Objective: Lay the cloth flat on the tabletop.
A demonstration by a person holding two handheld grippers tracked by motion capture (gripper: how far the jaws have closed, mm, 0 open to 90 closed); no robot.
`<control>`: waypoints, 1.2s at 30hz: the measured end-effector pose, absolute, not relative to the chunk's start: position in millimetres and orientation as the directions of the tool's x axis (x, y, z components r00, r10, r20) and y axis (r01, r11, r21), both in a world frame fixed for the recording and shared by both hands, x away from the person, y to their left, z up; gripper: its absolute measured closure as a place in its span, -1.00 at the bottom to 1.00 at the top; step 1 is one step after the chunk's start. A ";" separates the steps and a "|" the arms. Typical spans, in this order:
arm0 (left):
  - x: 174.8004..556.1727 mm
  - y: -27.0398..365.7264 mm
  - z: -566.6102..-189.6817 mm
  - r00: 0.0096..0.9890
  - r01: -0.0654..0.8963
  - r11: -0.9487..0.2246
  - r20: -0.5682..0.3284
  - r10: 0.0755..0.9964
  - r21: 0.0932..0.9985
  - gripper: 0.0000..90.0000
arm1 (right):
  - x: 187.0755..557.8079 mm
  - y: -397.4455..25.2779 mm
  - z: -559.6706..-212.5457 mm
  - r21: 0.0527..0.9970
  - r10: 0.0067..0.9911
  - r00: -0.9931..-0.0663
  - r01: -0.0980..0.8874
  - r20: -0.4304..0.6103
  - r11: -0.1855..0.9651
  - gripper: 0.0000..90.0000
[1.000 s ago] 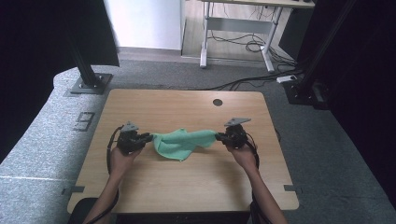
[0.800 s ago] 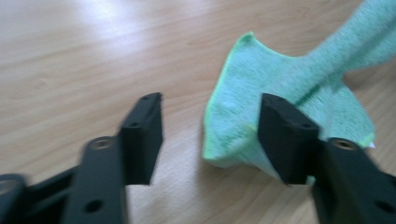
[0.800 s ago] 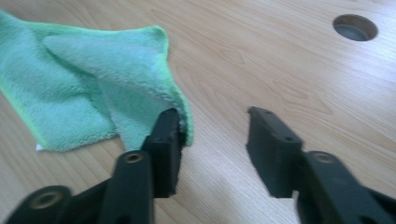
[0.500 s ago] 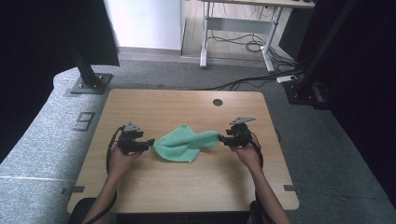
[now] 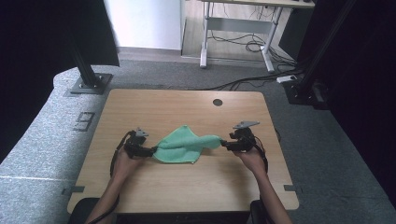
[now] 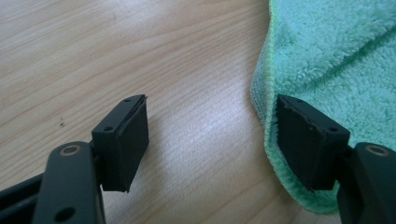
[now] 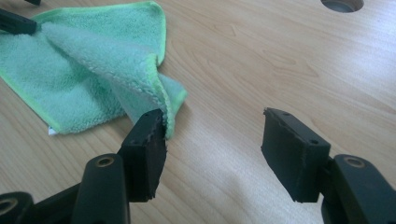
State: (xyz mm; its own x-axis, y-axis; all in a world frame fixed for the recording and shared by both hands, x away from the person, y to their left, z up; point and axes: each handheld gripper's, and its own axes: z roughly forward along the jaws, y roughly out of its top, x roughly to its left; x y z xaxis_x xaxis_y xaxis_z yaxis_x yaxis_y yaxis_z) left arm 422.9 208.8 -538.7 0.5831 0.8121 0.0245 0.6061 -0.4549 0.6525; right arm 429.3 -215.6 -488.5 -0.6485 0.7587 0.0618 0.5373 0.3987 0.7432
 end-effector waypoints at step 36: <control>485.0 148.4 -526.1 0.637 0.522 -0.478 0.050 0.769 0.707 -0.64 | 394.8 -176.8 -514.1 0.726 0.625 -0.761 0.527 0.173 0.441 0.70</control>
State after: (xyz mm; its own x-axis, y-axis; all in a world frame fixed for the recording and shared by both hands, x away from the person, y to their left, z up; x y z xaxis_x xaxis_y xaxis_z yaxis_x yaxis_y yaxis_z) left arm 485.0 148.4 -526.1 0.6367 0.7695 0.0503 0.5219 -0.4780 0.7065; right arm 394.8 -176.8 -514.1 -0.7609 0.6255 0.1725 0.5272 0.4411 0.7263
